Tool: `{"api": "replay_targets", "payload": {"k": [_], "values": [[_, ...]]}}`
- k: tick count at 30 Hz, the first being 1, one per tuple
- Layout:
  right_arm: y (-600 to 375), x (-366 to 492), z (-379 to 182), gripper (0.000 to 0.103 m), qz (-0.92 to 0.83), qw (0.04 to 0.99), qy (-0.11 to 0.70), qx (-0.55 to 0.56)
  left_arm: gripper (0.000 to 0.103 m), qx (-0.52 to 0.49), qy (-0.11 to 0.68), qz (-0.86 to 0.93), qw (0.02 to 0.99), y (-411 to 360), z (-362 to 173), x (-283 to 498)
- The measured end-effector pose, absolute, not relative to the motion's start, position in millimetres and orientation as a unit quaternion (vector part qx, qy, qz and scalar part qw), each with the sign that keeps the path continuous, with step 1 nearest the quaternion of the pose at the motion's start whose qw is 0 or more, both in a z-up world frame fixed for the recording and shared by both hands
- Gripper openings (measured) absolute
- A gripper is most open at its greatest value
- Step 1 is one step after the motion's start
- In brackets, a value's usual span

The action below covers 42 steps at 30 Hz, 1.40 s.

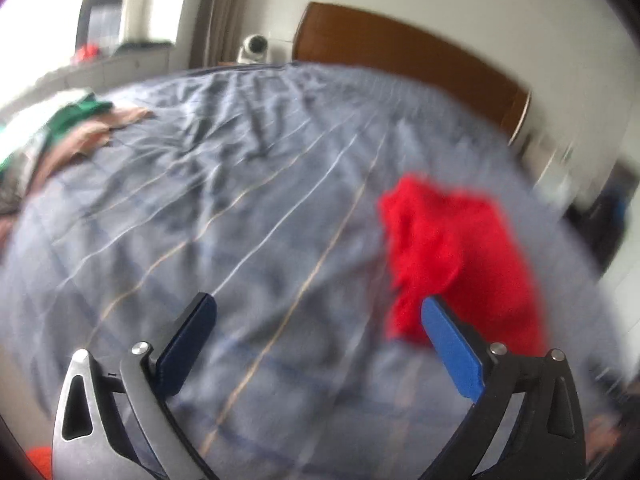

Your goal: Fold small clothes

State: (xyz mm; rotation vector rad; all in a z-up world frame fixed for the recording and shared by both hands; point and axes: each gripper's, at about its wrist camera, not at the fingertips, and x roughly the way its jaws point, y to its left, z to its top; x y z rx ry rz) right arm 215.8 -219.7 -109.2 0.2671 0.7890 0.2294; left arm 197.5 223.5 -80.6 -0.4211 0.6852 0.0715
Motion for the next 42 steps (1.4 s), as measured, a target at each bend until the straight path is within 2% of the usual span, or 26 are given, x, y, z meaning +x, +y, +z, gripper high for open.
{"api": "replay_targets", "payload": {"k": [2, 4, 10, 13, 14, 15, 16, 18, 19, 22, 25, 28, 29, 30, 32, 33, 34, 35, 37, 39, 40, 42], "values": [[-210.6, 222.5, -89.8, 0.083, 0.134, 0.913, 0.359, 0.139, 0.102, -0.266, 0.357, -0.036, 0.895, 228.2, -76.0, 230.7], [-192.0, 245.5, -77.3, 0.091, 0.171, 0.902, 0.366, 0.151, 0.102, -0.278, 0.418, -0.105, 0.859, 218.0, -83.7, 277.9], [-128.2, 348.4, -92.3, 0.091, 0.24, 0.841, 0.43, 0.222, 0.102, -0.175, 0.526, -0.087, 0.827, 186.6, -126.2, 363.3], [-109.6, 389.3, -124.0, 0.091, 0.234, 0.804, 0.477, 0.266, 0.102, -0.167, 0.533, -0.091, 0.825, 181.5, -130.2, 371.5], [-102.7, 399.0, -136.5, 0.09, 0.231, 0.791, 0.496, 0.273, 0.089, -0.162, 0.531, -0.099, 0.826, 177.4, -128.5, 371.3], [-94.5, 402.9, -141.4, 0.076, 0.221, 0.796, 0.505, 0.249, 0.045, -0.158, 0.528, -0.113, 0.827, 172.7, -127.0, 369.5], [-86.2, 402.8, -140.0, 0.05, 0.21, 0.809, 0.508, 0.21, 0.025, -0.16, 0.527, -0.144, 0.822, 165.2, -126.1, 367.9], [-62.5, 390.3, -125.4, 0.037, 0.194, 0.847, 0.484, 0.109, 0.02, -0.137, 0.508, -0.123, 0.841, 157.0, -117.7, 359.6], [-49.9, 379.5, -114.5, 0.033, 0.183, 0.867, 0.46, 0.053, 0.019, -0.117, 0.49, -0.116, 0.856, 150.4, -109.9, 351.0], [-19.2, 339.8, -78.3, 0.03, 0.183, 0.906, 0.374, -0.075, 0.018, -0.096, 0.433, -0.116, 0.889, 138.4, -81.9, 325.8], [-14.7, 308.9, -37.2, 0.03, 0.191, 0.927, 0.296, -0.127, 0.018, -0.112, 0.36, -0.139, 0.916, 133.3, -35.7, 303.1], [-30.8, 293.5, 5.0, 0.03, 0.19, 0.943, 0.243, -0.128, 0.021, -0.108, 0.33, -0.157, 0.924, 122.5, -10.5, 300.4], [-37.7, 294.2, 11.3, 0.03, 0.187, 0.945, 0.242, -0.12, 0.029, -0.107, 0.344, -0.161, 0.919, 117.0, -12.0, 307.7], [-47.7, 296.5, 15.2, 0.032, 0.185, 0.944, 0.251, -0.106, 0.047, -0.112, 0.368, -0.161, 0.909, 113.4, -19.9, 315.3], [-73.2, 317.3, 3.2, 0.041, 0.179, 0.929, 0.319, -0.061, 0.062, -0.133, 0.424, -0.147, 0.884, 114.5, -50.8, 323.1], [-86.4, 326.1, -10.1, 0.057, 0.168, 0.917, 0.36, -0.042, 0.062, -0.14, 0.438, -0.135, 0.877, 118.0, -65.4, 318.2], [-102.7, 329.2, -26.3, 0.081, 0.15, 0.903, 0.402, -0.028, 0.062, -0.14, 0.444, -0.125, 0.876, 122.6, -75.9, 309.2], [-117.3, 322.9, -37.5, 0.087, 0.133, 0.894, 0.427, -0.022, 0.063, -0.128, 0.442, -0.107, 0.881, 126.7, -85.4, 293.3], [-140.2, 297.6, -55.1, 0.088, 0.119, 0.895, 0.428, -0.026, 0.073, -0.098, 0.414, -0.08, 0.901, 130.5, -84.7, 263.3], [-152.5, 264.8, -62.9, 0.089, 0.103, 0.9, 0.421, -0.042, 0.099, -0.063, 0.37, -0.046, 0.926, 127.6, -75.1, 229.5], [-157.1, 249.5, -65.0, 0.092, 0.095, 0.902, 0.419, -0.046, 0.102, -0.051, 0.348, -0.031, 0.936, 125.6, -68.4, 216.6], [-163.1, 219.7, -62.3, 0.097, 0.085, 0.909, 0.405, -0.038, 0.103, -0.033, 0.299, -0.013, 0.953, 119.8, -55.6, 192.6]]}}
